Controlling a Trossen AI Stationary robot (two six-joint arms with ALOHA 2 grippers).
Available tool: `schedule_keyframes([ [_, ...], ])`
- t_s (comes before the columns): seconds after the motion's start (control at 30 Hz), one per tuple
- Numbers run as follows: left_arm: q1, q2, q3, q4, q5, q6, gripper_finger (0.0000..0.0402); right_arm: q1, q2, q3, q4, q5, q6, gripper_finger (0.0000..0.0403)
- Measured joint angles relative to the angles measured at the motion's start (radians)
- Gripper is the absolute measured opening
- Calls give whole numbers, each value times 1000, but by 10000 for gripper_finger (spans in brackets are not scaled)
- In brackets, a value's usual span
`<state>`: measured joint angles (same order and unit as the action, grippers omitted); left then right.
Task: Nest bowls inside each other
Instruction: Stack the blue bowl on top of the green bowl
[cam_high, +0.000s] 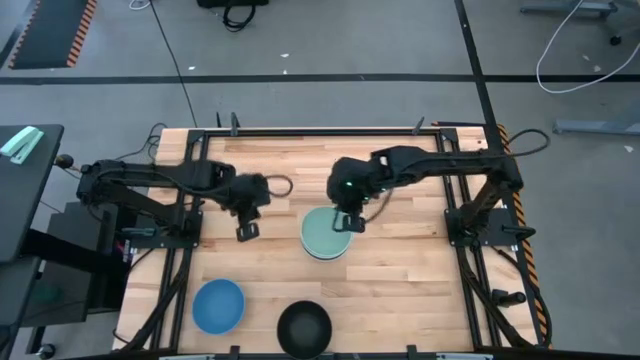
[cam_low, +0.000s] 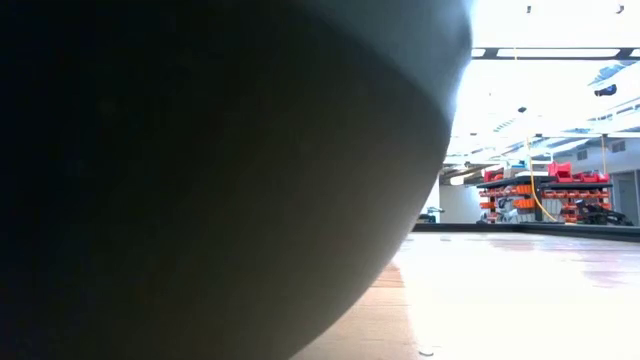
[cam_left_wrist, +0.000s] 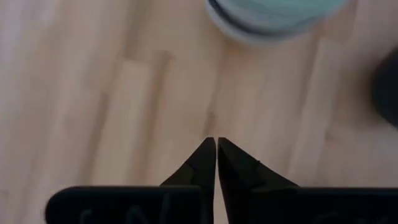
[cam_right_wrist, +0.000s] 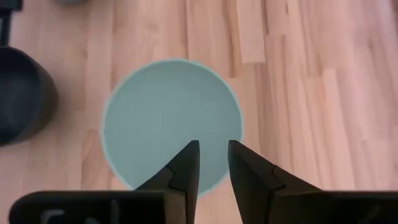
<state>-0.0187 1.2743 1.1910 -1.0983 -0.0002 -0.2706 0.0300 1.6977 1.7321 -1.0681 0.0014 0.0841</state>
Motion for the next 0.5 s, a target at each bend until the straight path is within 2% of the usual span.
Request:
schedule_keyframes([
  [0.17,-82,0,-105,2,81,-125,24,78,-72,-20,4,74,39,92],
  [0.33,-208,0,-149,6,84,-301,15,154,-104,-63,3,167,88,92],
  [0.5,-346,2,-154,17,82,-452,13,224,-124,-120,4,209,116,92],
])
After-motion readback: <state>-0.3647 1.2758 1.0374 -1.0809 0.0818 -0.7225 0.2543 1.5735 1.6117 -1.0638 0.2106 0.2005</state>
